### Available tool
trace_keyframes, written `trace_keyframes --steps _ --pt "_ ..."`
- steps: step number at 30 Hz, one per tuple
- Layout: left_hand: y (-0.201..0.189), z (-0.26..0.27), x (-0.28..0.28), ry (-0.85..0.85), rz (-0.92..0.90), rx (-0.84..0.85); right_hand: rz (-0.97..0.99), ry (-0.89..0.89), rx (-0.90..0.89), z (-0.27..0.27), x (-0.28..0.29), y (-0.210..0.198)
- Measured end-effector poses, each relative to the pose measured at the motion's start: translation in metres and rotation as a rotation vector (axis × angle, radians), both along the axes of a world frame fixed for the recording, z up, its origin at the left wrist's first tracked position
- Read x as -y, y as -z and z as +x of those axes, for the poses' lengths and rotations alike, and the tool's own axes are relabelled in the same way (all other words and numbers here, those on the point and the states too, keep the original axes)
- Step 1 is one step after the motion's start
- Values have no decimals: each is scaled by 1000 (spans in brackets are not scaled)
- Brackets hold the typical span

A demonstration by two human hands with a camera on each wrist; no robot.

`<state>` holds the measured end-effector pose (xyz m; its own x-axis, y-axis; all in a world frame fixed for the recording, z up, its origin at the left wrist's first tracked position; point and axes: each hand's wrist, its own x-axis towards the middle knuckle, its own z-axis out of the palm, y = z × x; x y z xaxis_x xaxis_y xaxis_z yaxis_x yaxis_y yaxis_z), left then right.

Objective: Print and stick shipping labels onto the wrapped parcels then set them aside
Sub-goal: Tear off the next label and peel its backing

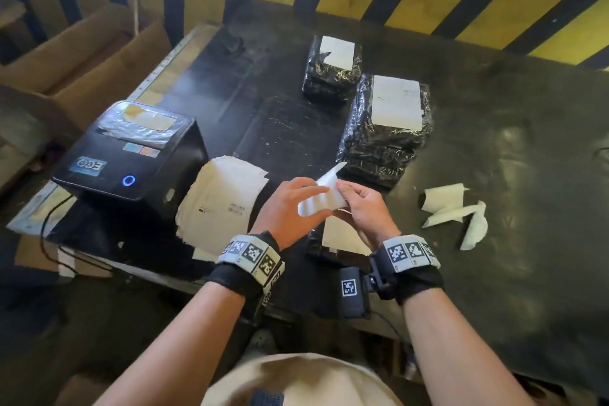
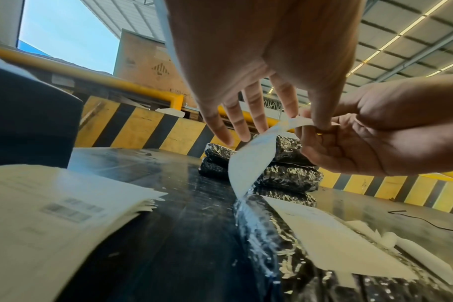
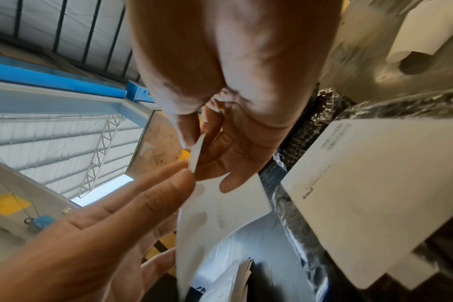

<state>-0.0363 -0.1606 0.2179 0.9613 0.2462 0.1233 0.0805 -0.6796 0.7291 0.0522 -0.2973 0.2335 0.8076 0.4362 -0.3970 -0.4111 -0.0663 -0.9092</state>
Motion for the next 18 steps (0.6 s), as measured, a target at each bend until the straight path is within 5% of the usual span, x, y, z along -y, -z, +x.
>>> trace_keyframes --steps 18 --pt "-9 18 51 -75 -104 35 255 -91 -61 9 61 -6"
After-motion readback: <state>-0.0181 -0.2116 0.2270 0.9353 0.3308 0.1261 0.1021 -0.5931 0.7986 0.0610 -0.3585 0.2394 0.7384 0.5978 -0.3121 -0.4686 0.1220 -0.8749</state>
